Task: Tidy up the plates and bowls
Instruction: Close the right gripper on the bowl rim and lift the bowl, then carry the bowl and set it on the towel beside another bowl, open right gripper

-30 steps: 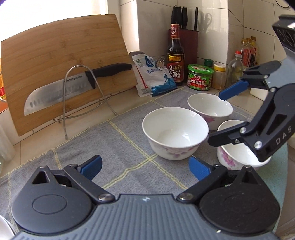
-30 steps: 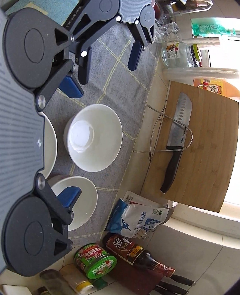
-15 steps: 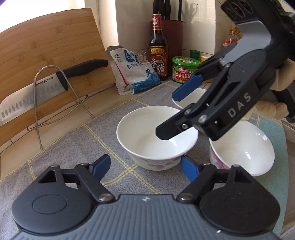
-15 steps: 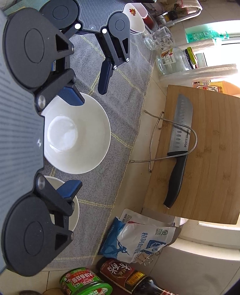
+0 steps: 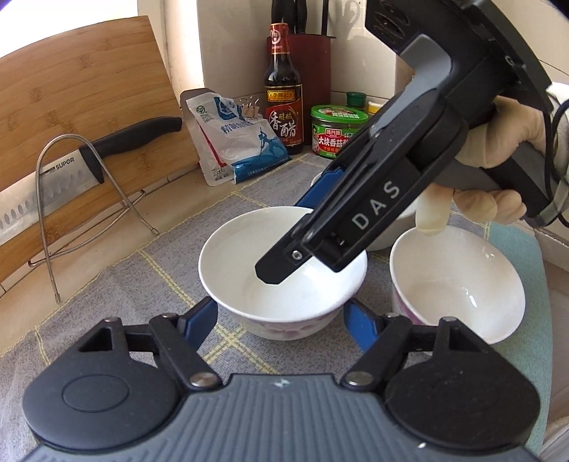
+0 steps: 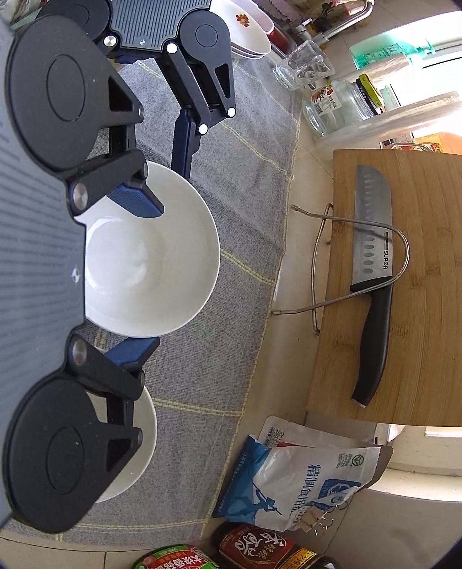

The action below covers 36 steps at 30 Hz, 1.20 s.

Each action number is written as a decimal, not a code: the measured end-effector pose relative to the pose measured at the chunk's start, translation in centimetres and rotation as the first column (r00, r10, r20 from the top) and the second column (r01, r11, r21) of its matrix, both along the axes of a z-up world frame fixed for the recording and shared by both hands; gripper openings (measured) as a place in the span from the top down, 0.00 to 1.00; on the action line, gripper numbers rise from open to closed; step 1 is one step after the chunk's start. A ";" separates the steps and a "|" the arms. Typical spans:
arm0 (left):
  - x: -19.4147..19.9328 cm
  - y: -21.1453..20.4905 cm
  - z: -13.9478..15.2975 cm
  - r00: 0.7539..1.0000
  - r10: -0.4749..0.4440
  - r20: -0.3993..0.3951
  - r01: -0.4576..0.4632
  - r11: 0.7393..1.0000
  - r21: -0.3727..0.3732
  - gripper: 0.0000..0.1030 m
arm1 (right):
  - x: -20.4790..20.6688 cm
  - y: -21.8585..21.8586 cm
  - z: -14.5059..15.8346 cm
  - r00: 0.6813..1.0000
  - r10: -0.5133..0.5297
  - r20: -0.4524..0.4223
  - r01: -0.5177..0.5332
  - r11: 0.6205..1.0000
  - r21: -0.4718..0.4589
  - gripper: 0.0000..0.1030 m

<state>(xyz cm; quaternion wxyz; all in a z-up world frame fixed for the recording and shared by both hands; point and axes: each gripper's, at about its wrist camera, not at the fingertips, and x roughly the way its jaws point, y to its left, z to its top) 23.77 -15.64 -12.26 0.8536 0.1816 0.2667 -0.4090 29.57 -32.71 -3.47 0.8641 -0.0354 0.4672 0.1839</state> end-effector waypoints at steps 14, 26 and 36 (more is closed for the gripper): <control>-0.4 0.2 0.3 1.000 0.003 -0.003 -0.003 1.000 0.000 0.25 | -0.2 -0.1 0.4 1.000 -0.015 -0.015 0.015 0.999 0.036 0.27; -3.3 2.8 1.9 0.999 0.041 0.003 -0.041 0.999 0.006 0.25 | -2.1 2.6 2.9 0.999 0.043 0.007 -0.043 0.997 0.071 0.27; -6.1 7.5 2.8 0.996 0.089 -0.014 -0.089 0.996 0.006 0.25 | -4.6 6.7 3.2 0.995 0.102 0.001 -0.101 0.990 0.100 0.27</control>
